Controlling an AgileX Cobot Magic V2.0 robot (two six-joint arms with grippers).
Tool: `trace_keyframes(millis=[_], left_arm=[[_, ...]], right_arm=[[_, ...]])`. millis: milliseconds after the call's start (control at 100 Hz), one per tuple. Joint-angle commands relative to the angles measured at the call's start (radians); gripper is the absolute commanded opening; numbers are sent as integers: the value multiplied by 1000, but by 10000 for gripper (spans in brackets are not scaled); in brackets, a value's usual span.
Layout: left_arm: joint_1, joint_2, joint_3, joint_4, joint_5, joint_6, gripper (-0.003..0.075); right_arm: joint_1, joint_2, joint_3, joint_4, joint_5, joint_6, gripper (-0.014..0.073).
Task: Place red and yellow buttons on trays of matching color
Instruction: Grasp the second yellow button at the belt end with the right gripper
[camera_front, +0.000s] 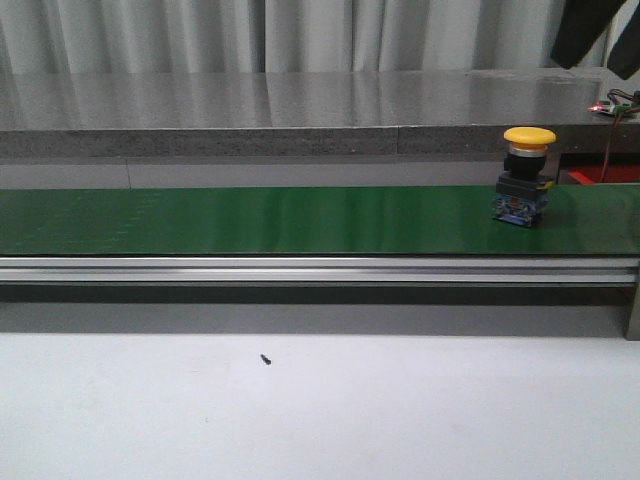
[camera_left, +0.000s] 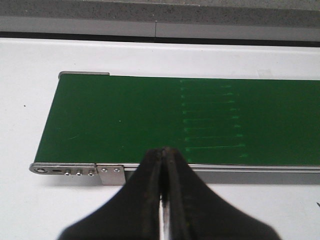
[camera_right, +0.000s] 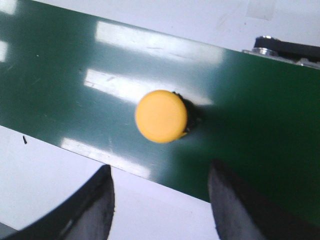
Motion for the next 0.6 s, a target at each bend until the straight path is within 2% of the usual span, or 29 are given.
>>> trace_keyframes(millis=[0, 160, 290, 470, 590], left_arm=[[-8, -1, -28, -12, -68, -3, -20], [-8, -1, -28, -12, -68, -3, -20], [-8, -1, -28, -12, -68, -3, -20], [-8, -1, -28, -12, -68, -3, -20], [-8, -1, -28, -12, -68, -3, -20]], right_arm=[[17, -32, -19, 22, -47, -11, 425], [28, 6, -19, 17, -56, -11, 425], [28, 36, -19, -57, -72, -11, 431], [28, 46, -19, -110, -79, -11, 565], [28, 63, -19, -117, -99, -11, 573]])
